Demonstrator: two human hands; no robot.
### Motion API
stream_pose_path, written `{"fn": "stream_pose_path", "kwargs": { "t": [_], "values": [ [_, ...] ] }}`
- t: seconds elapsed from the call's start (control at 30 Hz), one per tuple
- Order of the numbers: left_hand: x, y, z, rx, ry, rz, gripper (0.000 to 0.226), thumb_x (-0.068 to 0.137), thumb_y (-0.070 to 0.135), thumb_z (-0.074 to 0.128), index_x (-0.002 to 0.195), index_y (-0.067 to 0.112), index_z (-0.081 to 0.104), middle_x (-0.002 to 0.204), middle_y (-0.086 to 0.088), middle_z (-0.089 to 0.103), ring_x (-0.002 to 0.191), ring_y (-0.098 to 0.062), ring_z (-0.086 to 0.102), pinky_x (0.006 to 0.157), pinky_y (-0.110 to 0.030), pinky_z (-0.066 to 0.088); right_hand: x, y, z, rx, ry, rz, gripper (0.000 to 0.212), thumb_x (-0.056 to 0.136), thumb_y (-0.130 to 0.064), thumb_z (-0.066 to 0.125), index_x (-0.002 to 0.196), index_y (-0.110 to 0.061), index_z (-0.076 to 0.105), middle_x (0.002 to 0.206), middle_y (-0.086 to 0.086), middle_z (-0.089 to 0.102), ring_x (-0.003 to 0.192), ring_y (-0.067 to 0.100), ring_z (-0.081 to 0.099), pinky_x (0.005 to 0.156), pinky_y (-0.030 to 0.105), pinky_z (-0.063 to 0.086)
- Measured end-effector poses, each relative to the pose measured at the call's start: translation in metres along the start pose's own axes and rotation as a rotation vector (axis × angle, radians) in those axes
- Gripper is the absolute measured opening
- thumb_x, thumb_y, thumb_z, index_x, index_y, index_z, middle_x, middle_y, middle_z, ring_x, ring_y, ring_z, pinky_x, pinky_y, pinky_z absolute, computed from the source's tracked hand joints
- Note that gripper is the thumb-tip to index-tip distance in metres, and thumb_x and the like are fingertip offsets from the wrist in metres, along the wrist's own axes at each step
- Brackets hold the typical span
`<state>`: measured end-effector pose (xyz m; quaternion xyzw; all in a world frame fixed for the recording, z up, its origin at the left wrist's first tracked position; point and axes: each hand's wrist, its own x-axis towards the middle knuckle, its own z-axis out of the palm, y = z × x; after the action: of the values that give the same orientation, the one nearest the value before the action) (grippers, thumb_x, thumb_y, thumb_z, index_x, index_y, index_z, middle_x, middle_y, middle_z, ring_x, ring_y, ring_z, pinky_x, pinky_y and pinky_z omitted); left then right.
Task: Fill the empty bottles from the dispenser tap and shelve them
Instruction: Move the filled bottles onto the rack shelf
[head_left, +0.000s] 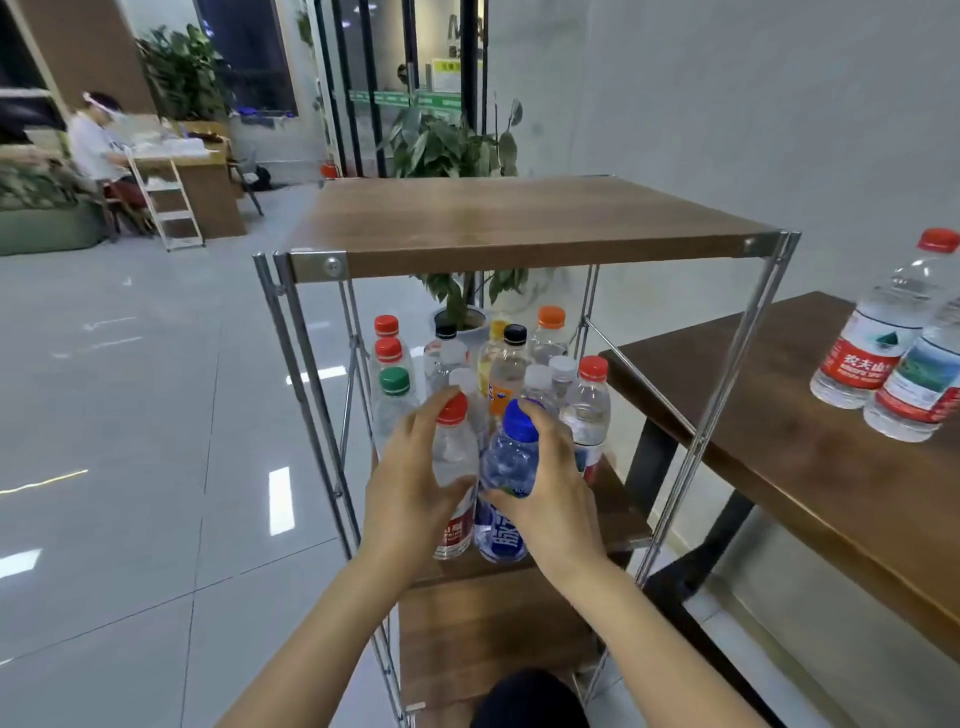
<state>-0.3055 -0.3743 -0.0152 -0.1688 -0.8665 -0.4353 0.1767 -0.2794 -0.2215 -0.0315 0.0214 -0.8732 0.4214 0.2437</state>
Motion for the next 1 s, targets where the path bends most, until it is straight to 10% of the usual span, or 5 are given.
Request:
{"fn": "stream_pose_path", "kwargs": {
  "t": [0.4,0.6,1.0],
  "values": [
    [-0.003,-0.039,-0.002,-0.006,0.031,-0.126,0.093,0.074,0.004,0.083,0.144,0.04,0.033,0.136,0.007,0.048,0.116,-0.01,0.052,0.089,-0.03,0.05,0.007,0.012,0.047,0.012,-0.149,-0.053,0.102,0.076,-0.014,0.083,0.14,-0.051,0.012,0.149,-0.013,0.025,0.135,0.005,0.037,0.1,0.017,0.04],
    [-0.002,-0.039,-0.001,-0.061,0.055,-0.12,0.099,0.075,-0.004,0.079,0.135,0.053,0.024,0.131,0.013,0.041,0.113,0.007,0.039,0.089,-0.001,0.033,0.01,0.011,0.045,0.043,-0.194,-0.04,0.099,0.077,-0.016,0.082,0.14,-0.05,0.014,0.147,-0.017,0.024,0.135,0.007,0.037,0.106,0.027,0.041],
    [-0.01,-0.008,-0.004,0.173,0.168,0.038,0.098,0.071,0.01,0.087,0.144,0.036,0.026,0.15,-0.007,0.032,0.14,-0.023,0.03,0.109,-0.035,0.036,0.007,0.0,0.011,-0.124,-0.18,-0.08,0.087,0.085,-0.022,0.076,0.149,-0.039,0.021,0.157,-0.011,0.022,0.145,0.012,0.026,0.108,0.039,0.042]
  ]
}}
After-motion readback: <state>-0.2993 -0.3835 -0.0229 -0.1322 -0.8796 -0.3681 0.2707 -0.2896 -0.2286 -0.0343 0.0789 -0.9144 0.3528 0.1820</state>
